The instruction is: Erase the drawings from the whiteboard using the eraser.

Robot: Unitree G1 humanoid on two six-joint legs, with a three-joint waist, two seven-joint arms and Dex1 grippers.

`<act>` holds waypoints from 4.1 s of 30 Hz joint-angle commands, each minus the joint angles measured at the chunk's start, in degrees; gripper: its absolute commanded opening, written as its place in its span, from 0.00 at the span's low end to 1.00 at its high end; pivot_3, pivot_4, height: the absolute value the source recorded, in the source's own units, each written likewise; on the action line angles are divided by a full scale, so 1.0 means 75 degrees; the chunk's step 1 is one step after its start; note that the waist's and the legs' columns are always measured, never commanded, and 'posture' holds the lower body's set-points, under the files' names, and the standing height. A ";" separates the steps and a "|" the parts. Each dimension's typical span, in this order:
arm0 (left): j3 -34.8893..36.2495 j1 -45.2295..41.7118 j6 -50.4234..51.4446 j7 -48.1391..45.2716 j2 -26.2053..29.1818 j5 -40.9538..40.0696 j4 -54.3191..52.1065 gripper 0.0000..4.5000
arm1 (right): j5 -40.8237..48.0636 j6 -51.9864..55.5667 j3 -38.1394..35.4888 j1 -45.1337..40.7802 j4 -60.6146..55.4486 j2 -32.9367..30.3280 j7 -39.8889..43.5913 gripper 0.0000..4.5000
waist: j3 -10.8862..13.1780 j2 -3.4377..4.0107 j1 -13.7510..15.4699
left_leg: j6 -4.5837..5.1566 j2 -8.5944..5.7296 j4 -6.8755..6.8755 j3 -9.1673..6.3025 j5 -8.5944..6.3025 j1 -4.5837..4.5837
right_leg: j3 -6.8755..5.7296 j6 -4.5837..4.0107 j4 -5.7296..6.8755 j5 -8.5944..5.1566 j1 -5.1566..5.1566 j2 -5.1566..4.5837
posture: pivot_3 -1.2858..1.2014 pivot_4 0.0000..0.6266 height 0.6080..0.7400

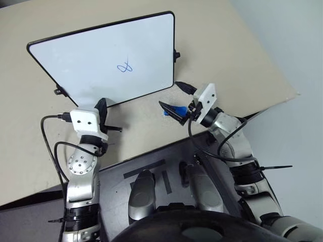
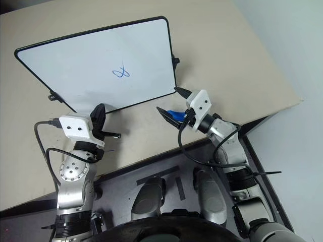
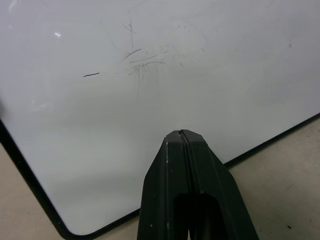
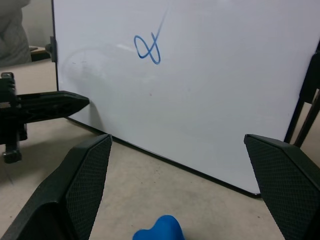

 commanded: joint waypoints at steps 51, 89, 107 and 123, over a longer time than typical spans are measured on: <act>-0.0445 -0.0051 -0.0485 0.0441 -0.0745 0.0173 -0.0178 0.00 | -0.0451 0.0611 0.0677 -0.0942 0.1121 -0.1757 0.2039 0.91 | 0.0000 0.0000 0.0008 | -0.0006 -0.0010 0.0004 0.0016 -0.0003 0.0057 | -0.0001 0.0044 -0.0004 -0.0031 0.0052 0.0033 | 0.52 0.24 1.00; -0.0034 0.0301 -0.0959 0.0563 -0.0578 0.0181 -0.0009 0.00 | -0.3328 -0.5821 0.1444 -0.5438 0.6589 0.0197 0.0353 0.01 | 0.0002 0.0002 -0.0021 | -0.0025 0.0045 -0.0016 -0.0013 -0.0032 0.0020 | 0.0010 -0.0070 -0.0006 0.0040 -0.0042 0.0063 | 0.52 0.24 1.00; -0.0123 0.0133 -0.0958 0.0599 -0.0636 0.0219 0.0076 0.00 | -0.4310 -0.7432 0.1300 -0.6569 0.8132 0.0472 -0.2151 0.01 | 0.0002 0.0002 -0.0033 | -0.0016 0.0079 -0.0007 -0.0015 -0.0035 0.0010 | -0.0014 -0.0123 -0.0006 0.0092 -0.0078 0.0090 | 0.52 0.24 1.00; -0.0081 0.0162 -0.0945 0.0549 -0.0674 0.0254 0.0041 0.00 | -0.4928 -0.6990 0.1806 -0.6576 0.9053 0.1179 -0.1937 0.01 | 0.0002 0.0003 -0.0048 | -0.0021 0.0118 -0.0004 -0.0003 -0.0075 0.0005 | -0.0015 -0.0136 -0.0022 0.0094 -0.0091 0.0116 | 0.52 0.24 1.00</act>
